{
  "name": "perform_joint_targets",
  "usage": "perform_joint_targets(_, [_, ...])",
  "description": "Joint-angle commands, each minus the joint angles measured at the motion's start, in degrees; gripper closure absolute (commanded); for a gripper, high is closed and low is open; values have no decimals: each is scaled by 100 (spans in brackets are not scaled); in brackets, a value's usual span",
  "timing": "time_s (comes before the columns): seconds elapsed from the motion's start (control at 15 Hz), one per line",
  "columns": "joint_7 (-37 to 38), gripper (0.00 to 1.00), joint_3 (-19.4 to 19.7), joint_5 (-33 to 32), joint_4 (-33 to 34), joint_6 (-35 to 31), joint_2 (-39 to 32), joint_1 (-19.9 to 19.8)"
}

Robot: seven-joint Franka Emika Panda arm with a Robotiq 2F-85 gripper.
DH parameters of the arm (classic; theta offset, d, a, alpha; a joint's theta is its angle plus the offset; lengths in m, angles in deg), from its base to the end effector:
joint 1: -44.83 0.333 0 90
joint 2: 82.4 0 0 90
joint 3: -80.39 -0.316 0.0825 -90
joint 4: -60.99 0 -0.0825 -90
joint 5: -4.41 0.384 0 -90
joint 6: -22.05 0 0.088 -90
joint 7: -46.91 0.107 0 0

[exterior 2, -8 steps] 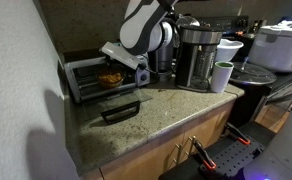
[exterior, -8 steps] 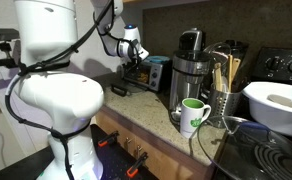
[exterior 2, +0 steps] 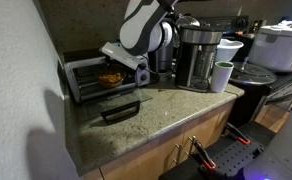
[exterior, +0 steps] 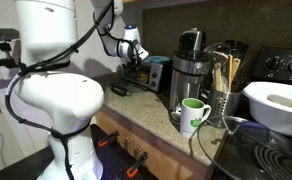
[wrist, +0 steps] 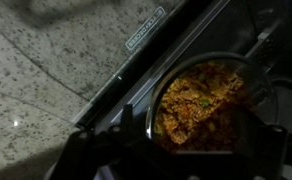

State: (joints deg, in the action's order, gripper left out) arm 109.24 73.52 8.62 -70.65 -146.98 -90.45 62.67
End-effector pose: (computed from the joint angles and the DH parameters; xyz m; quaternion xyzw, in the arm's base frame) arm 0.5168 0.2315 0.3451 -0.9033 0.3455 -0.1672 0.1917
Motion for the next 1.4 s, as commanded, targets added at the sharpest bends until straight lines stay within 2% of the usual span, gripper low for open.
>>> perform_joint_targets(0.0, [-1146,0,-786,650,-261,764,791,-587])
perform_joint_targets(0.33, [-1148,0,-989,752,-249,446,573,-701])
perform_joint_targets(0.53, [-2563,0,-1683,1746,-5,1023,582,-1140])
perform_joint_targets(0.67, [-3506,0,-1840,2298,106,1689,781,-1277])
perform_joint_targets(0.73, [-3960,0,-1401,2524,152,2071,900,-893])
perform_joint_targets(0.93, [-5229,0,-973,2743,98,3280,1302,-893])
perform_joint_targets(1.13, [-5987,0,-534,2219,170,4495,1611,-940])
perform_joint_targets(1.33, [-6571,0,-288,1555,322,5316,1763,-932])
